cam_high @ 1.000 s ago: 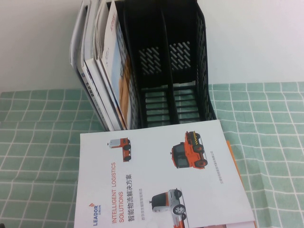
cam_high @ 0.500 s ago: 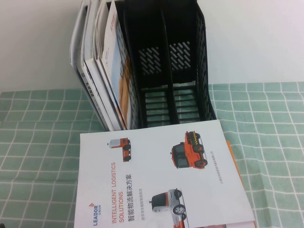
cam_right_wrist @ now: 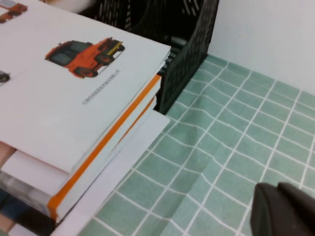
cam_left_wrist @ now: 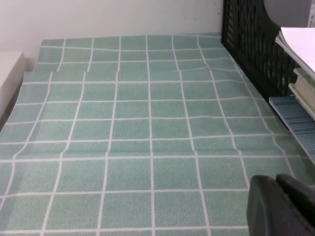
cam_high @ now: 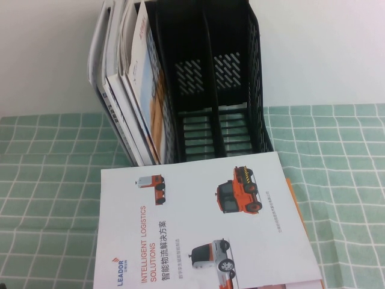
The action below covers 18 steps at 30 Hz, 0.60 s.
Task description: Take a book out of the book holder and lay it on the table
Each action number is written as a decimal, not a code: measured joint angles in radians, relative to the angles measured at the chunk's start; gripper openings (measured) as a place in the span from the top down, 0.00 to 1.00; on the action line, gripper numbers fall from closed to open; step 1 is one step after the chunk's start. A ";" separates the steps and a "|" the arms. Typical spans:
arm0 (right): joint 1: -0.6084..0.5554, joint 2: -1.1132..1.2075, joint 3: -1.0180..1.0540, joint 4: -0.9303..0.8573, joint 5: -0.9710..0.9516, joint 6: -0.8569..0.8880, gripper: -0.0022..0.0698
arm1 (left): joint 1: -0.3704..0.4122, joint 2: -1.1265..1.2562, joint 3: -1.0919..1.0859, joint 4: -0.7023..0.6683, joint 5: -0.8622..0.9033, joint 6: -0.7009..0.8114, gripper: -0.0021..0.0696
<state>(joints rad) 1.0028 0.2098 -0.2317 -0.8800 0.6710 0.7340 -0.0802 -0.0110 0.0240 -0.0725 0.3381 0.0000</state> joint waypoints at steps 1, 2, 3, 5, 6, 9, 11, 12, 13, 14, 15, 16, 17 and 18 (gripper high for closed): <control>0.000 0.000 0.000 0.013 -0.002 0.015 0.97 | 0.000 0.000 0.000 0.000 0.000 0.000 0.97; -0.004 0.000 0.000 0.033 -0.002 0.020 0.97 | 0.000 0.000 0.000 0.000 0.000 0.000 0.97; -0.018 0.000 0.000 0.055 -0.002 0.020 0.97 | 0.000 0.000 0.000 0.000 0.000 0.000 0.97; -0.067 0.000 0.000 0.121 0.000 -0.007 0.97 | 0.000 0.000 0.000 0.000 0.000 0.000 0.97; -0.095 0.000 0.000 0.149 0.002 -0.030 0.97 | 0.000 0.000 0.000 0.000 0.000 0.000 0.97; -0.226 0.000 0.000 0.259 -0.016 -0.162 0.97 | 0.000 0.000 0.000 0.000 0.000 0.000 0.97; -0.339 0.000 0.000 0.364 -0.053 -0.299 0.97 | 0.000 0.000 0.000 0.000 0.000 0.000 0.97; -0.398 0.000 0.000 0.425 -0.067 -0.352 0.97 | 0.000 0.000 0.000 0.000 0.000 0.000 0.97; -0.459 -0.003 0.003 0.489 -0.102 -0.473 0.97 | 0.000 0.000 0.000 0.000 0.000 0.000 0.97; -0.521 -0.011 0.008 0.556 -0.131 -0.561 0.97 | 0.000 0.000 0.000 0.000 0.000 0.000 0.97; -0.570 -0.021 0.016 0.612 -0.176 -0.653 0.97 | 0.000 0.000 0.000 0.000 0.000 0.000 0.97; -0.631 -0.035 0.030 0.682 -0.223 -0.767 0.97 | 0.000 0.000 0.000 0.000 0.000 0.000 0.97; -0.689 -0.051 0.047 0.748 -0.273 -0.890 0.97 | 0.000 0.000 0.000 0.000 0.000 0.000 0.97; -0.733 -0.065 0.066 0.795 -0.317 -0.956 0.97 | 0.000 0.000 0.000 0.000 0.000 0.000 0.97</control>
<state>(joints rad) 0.2694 0.1450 -0.1655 -0.0852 0.3537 -0.2222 -0.0802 -0.0110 0.0240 -0.0725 0.3381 0.0000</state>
